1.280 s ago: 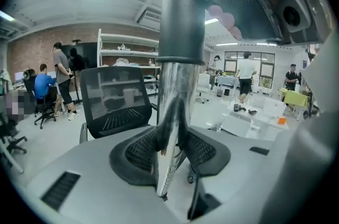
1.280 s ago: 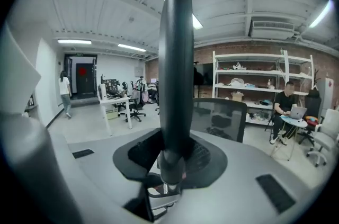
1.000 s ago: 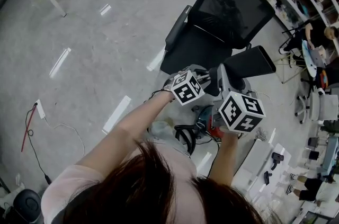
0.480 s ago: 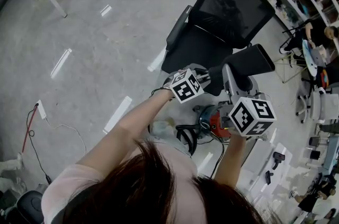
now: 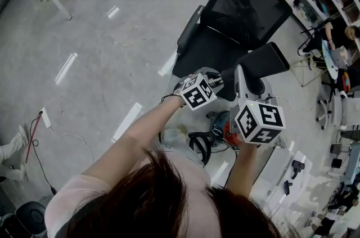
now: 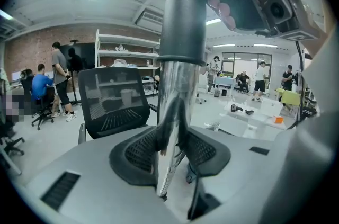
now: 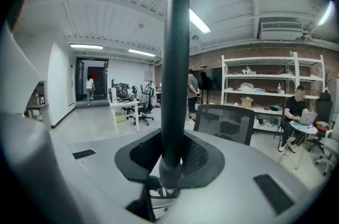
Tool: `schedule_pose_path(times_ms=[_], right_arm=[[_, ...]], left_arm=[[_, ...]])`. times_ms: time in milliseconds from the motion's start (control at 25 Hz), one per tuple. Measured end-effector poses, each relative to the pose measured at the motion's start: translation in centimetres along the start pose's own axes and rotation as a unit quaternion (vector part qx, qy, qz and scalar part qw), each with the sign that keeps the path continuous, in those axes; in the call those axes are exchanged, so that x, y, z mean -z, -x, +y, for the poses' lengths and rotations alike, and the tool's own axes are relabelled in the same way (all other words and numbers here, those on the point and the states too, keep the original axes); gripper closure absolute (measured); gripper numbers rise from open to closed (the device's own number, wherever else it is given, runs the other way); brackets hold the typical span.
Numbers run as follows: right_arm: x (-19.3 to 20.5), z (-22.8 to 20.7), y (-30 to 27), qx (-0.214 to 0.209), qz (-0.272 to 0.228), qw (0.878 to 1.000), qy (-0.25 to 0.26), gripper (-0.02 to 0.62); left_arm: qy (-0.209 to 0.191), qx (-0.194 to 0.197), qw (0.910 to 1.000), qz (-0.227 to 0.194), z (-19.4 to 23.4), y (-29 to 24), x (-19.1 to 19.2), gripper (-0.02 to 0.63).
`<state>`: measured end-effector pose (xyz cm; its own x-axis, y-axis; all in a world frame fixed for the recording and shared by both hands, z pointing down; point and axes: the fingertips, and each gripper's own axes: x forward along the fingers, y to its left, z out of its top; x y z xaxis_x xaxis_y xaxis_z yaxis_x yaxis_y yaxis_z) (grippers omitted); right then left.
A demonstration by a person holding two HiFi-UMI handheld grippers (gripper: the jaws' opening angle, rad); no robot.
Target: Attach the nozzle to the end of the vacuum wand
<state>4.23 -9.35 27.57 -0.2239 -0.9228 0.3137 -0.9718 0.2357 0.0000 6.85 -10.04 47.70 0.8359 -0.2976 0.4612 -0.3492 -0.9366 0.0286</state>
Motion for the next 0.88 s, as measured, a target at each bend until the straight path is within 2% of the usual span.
schedule_pose_path(times_ms=[160,360,560,760,880], right_arm=[[0.1,-0.5,0.1,0.036,-0.011,0.999,-0.022,0.489],[0.2,-0.8,0.0,0.065,-0.01,0.998,-0.022,0.489],[0.3,-0.7,0.0,0.04,-0.009,0.999,-0.02,0.489],[0.9,-0.3,0.3,0.007,0.018,1.0,0.001,0.489],[1.2,-0.4,0.3,-0.009,0.021,1.0,-0.007,0.488]], left_arm=[[0.0,-0.008,1.0,0.001,0.1,-0.1,0.0,0.446],[0.002,-0.02,0.9998,0.001,0.0,-0.4,-0.1,0.448],[0.001,-0.008,1.0,0.003,0.0,-0.5,0.0,0.446],[-0.002,0.013,0.9999,0.003,-0.5,-0.5,0.0,0.446],[-0.003,0.021,0.9998,0.003,-0.6,-0.5,0.0,0.446]])
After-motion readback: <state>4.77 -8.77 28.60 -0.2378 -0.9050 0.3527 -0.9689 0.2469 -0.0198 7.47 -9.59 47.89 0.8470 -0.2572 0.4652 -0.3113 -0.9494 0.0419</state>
